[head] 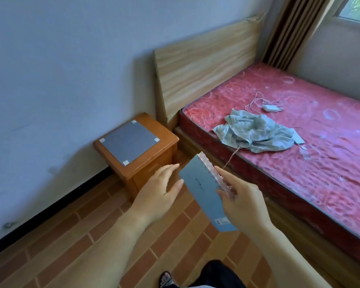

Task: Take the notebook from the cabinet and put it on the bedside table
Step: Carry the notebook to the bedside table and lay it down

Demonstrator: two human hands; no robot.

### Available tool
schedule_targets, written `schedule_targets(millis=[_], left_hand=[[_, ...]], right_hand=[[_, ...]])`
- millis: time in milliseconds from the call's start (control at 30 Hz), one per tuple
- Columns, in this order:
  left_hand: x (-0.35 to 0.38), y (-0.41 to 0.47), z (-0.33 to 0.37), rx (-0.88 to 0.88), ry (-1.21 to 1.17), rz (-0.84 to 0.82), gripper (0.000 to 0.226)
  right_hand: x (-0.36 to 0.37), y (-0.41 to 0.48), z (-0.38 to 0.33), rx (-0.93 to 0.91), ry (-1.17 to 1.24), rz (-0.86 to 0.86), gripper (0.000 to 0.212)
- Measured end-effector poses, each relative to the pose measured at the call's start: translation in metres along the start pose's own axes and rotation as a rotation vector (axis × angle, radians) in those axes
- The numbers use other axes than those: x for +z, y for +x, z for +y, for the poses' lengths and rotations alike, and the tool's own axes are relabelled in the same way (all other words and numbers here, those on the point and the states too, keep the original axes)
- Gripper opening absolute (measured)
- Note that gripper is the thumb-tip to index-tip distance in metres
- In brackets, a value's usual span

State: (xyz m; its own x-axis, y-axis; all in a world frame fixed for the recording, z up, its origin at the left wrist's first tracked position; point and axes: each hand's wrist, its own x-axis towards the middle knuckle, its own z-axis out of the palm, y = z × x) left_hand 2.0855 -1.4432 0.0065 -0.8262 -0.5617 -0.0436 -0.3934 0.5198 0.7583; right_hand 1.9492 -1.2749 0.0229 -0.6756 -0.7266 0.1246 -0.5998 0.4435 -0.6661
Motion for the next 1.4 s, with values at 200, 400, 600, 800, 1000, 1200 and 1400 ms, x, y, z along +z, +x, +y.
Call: schedule_targets(millis=[200,400,600,800,1000,1200,1400], left_hand=[[-0.014,0.088,-0.022,-0.074,0.008,-0.01,0.048],[-0.026,0.194,-0.04,-0.168,0.045,0.08,0.05],[-0.045,0.291,-0.047,-0.274,0.015,0.133,0.049],[-0.063,0.348,-0.064,-0.361,-0.007,0.168,0.049],[-0.093,0.369,-0.1,-0.385,-0.029,0.192,0.049],[-0.118,0.395,-0.137,-0.419,-0.004,0.155,0.052],[-0.118,0.426,-0.159,-0.48,-0.01,0.172,0.051]], right_hand=[[0.013,0.106,0.017,0.01,-0.005,-0.027,0.06],[0.037,0.239,0.038,-0.063,-0.012,-0.161,0.061],[0.056,0.368,0.049,-0.191,-0.018,-0.269,0.068],[0.087,0.452,0.049,-0.248,-0.051,-0.349,0.069],[0.128,0.496,0.031,-0.226,-0.034,-0.392,0.065],[0.163,0.535,0.016,-0.26,-0.045,-0.422,0.062],[0.197,0.581,0.025,-0.271,-0.032,-0.504,0.062]])
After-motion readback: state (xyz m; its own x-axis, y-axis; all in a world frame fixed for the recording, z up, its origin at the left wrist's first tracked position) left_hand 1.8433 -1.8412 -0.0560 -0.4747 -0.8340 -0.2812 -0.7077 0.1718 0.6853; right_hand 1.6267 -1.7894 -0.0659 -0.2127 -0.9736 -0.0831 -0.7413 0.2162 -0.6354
